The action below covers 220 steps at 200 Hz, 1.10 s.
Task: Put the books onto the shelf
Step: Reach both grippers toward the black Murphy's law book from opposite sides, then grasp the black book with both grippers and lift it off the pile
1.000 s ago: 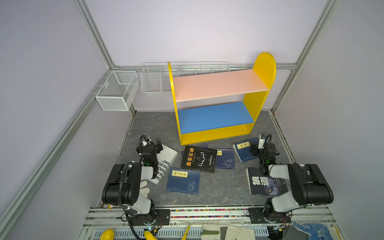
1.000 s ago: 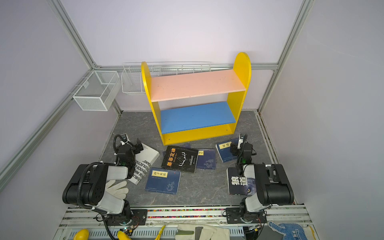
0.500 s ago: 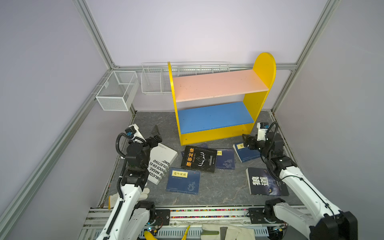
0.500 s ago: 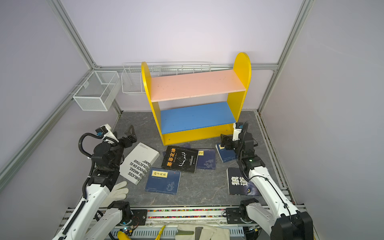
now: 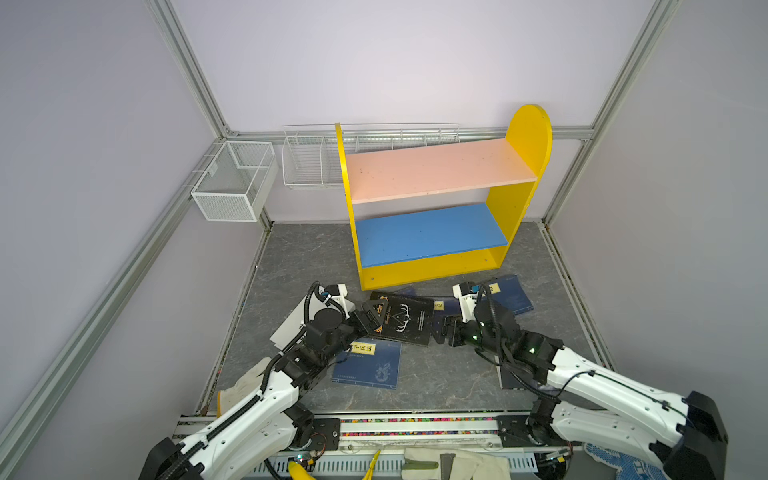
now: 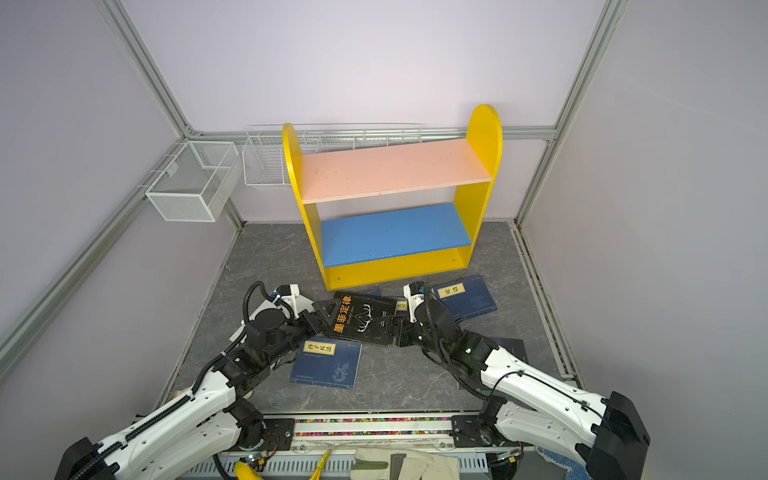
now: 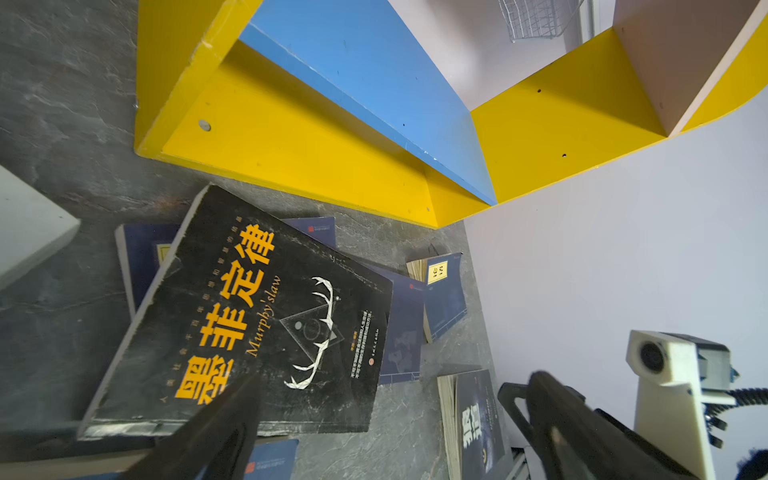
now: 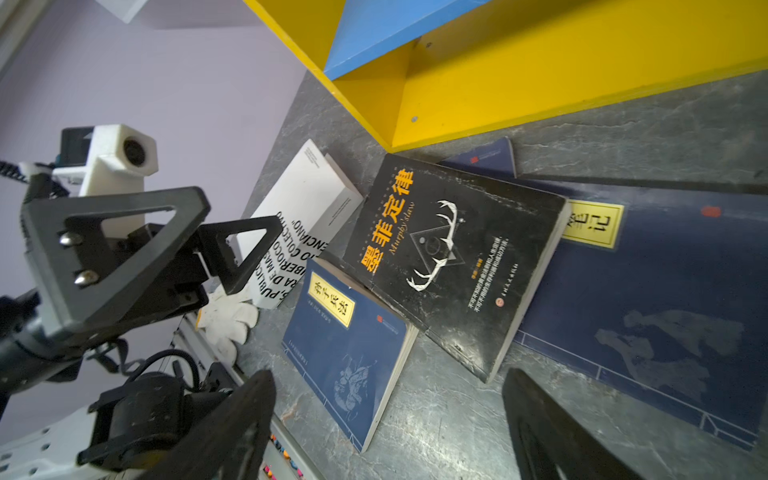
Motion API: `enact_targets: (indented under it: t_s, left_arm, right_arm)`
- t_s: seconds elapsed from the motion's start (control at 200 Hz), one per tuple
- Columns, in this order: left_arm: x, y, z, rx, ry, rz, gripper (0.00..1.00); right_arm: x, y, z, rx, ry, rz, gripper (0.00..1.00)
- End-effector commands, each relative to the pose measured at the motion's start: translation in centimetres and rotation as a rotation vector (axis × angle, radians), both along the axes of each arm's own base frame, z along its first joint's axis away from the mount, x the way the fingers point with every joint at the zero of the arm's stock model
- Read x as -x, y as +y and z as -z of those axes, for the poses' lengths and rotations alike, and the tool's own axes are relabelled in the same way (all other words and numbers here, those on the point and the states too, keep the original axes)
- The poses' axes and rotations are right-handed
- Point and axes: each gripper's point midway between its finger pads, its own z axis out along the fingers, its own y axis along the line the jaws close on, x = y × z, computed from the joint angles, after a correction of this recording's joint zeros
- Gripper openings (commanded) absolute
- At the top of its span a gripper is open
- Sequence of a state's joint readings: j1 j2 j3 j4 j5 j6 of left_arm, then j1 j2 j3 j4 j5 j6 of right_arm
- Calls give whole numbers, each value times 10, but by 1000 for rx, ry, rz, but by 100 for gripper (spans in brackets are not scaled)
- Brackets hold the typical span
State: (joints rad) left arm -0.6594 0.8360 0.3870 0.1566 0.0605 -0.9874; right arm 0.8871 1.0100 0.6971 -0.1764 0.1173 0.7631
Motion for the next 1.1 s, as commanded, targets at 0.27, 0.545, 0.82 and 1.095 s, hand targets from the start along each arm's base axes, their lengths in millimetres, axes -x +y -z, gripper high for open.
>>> enact_targets:
  t_s: [0.27, 0.545, 0.82, 1.095]
  left_arm:
    - [-22, 13, 31, -388, 60, -11, 99]
    - [-36, -3, 72, -512, 85, 89, 99]
    - [-44, -18, 104, -501, 169, 131, 97]
    - [-41, -44, 124, -400, 222, 218, 94]
  right_arm:
    - [-9, -4, 70, 35, 293, 70, 89]
    - [-2, 14, 115, -4, 434, 47, 94]
    - [2, 30, 145, -84, 519, 40, 99]
    - [-5, 48, 150, -167, 519, 15, 92]
